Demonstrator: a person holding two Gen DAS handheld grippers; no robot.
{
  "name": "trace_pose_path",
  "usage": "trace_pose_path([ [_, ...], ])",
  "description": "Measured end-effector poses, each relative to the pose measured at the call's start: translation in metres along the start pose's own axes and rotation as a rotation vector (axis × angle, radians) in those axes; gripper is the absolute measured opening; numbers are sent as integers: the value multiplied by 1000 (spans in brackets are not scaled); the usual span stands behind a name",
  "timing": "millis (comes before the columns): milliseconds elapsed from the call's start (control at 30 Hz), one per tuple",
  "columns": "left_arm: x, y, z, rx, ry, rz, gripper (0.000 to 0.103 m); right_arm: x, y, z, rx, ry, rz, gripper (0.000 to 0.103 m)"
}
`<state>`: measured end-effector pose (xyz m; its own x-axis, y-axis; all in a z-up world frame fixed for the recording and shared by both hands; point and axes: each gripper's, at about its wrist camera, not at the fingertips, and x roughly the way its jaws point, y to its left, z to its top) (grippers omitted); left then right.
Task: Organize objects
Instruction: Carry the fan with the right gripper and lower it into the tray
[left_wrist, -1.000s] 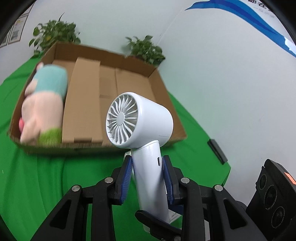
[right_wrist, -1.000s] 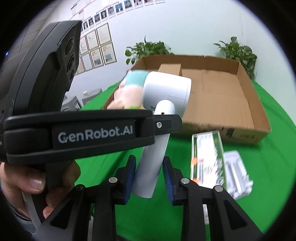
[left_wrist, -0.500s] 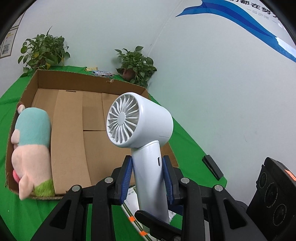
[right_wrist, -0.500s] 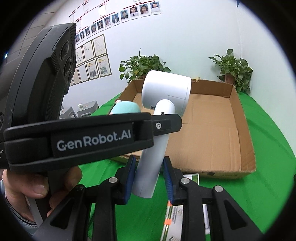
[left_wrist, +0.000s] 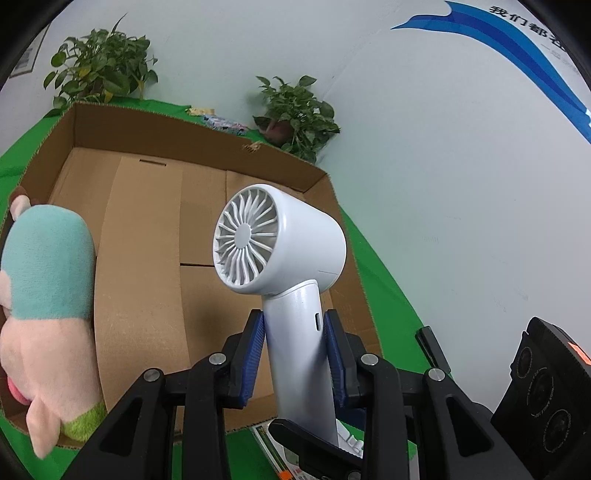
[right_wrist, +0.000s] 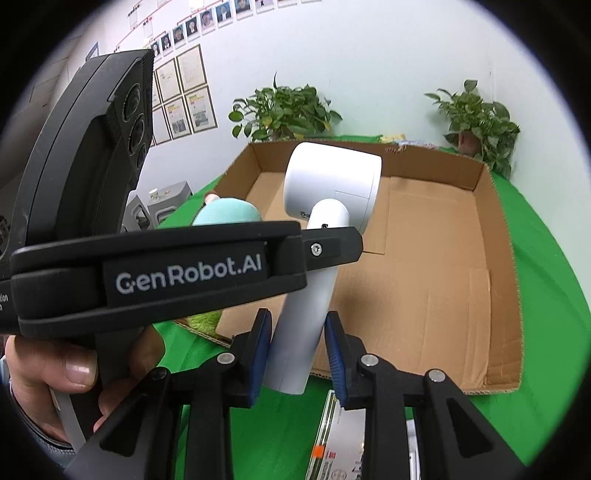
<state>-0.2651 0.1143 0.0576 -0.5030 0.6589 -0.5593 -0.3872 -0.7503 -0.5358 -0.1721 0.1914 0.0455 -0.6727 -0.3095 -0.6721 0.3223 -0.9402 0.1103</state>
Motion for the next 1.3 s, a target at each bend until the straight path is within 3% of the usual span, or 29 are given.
trace_pose_path([
  [633,79,52,4,-57,132,94,28,65,-45,-2,127,126,54,28],
  [967,87,59,-5,-30,182,194,28,83,-53,-12,175,170,90,26],
  [1300,89,59,-10,-29,234,198,29,90,-57,-29,224,211,78,24],
])
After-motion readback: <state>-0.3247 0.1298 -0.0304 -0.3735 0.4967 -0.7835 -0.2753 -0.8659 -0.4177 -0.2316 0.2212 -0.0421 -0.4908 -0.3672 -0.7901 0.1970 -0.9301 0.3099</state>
